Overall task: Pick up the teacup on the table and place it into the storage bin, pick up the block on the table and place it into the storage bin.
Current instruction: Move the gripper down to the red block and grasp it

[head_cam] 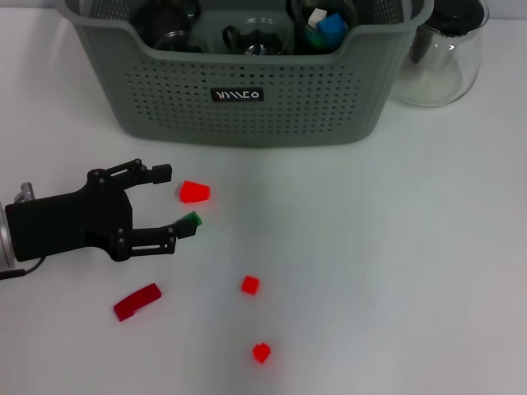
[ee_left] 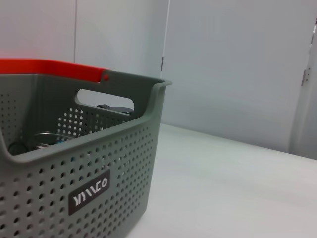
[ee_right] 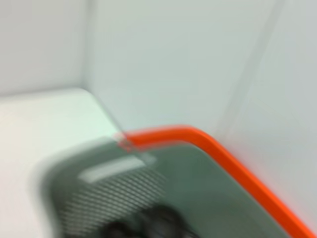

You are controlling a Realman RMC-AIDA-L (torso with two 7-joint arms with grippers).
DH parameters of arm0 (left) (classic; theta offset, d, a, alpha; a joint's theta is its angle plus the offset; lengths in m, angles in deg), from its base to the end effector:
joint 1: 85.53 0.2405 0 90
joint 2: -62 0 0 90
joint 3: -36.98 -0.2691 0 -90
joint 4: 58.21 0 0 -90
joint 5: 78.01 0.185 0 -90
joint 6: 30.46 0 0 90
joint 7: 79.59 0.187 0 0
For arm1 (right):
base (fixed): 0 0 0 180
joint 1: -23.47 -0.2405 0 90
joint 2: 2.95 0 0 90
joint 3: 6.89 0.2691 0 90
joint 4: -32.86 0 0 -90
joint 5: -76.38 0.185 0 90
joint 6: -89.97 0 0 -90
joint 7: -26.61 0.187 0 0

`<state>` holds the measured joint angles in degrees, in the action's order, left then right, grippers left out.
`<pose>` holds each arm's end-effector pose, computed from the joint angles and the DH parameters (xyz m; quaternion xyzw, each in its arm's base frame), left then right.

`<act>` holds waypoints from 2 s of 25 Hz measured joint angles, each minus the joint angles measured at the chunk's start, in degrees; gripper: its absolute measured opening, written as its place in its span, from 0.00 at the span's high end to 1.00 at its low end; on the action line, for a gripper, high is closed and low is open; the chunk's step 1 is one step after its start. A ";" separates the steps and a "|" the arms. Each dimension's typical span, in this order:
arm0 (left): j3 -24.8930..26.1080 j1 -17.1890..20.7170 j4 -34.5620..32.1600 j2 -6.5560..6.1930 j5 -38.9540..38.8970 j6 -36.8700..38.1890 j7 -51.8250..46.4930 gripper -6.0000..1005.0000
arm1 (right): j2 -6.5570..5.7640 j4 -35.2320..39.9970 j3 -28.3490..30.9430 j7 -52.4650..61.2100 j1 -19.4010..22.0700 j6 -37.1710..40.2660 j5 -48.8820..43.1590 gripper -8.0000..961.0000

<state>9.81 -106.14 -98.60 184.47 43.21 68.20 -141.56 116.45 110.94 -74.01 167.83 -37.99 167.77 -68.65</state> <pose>-0.2783 0.2689 -0.0408 -0.9367 -0.1638 -0.2577 0.1711 -0.0017 0.4462 -0.0065 -0.9543 0.1011 0.0285 0.2798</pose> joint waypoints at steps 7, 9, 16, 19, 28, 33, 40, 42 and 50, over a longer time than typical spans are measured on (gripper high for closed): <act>1.02 0.57 -1.65 -0.43 0.57 1.92 -0.46 0.12 | -2.12 6.41 6.08 -7.91 9.76 17.35 20.62 0.08; 1.51 1.02 -3.04 -0.80 0.59 3.39 -1.43 0.12 | -2.35 6.48 5.97 -10.08 12.11 22.00 22.42 0.08; 1.98 1.66 -4.61 -1.10 0.60 4.11 -2.29 0.12 | 0.05 5.05 0.27 -17.29 17.20 33.75 18.43 0.09; 2.25 1.66 -4.79 -1.25 0.70 4.22 -2.58 0.12 | 0.81 2.38 -3.77 -18.92 17.84 33.50 16.80 0.09; 2.34 2.15 -13.53 -0.86 6.36 7.35 -8.86 0.12 | 0.76 -13.62 -10.11 -23.21 13.02 25.98 16.41 0.09; 2.90 2.54 -15.11 -0.61 6.21 8.43 -9.09 0.12 | 0.88 -16.10 -17.56 -23.01 11.53 20.60 16.27 0.09; 2.34 2.46 -14.40 -0.44 6.56 8.13 -8.23 0.12 | 1.45 -17.59 -30.35 -22.95 10.03 15.71 18.21 0.10; 2.54 2.58 -14.34 -0.45 6.58 8.12 -8.13 0.12 | 1.43 -17.42 -32.55 -23.04 9.85 15.39 19.57 0.10; 2.60 2.33 -12.86 -0.21 6.57 7.25 -7.84 0.12 | 1.56 -16.96 -41.50 -24.06 9.60 10.96 21.05 0.10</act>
<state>12.41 -103.82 -111.46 184.26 49.78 75.45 -149.40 118.01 93.98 -115.51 143.77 -28.39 178.73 -47.59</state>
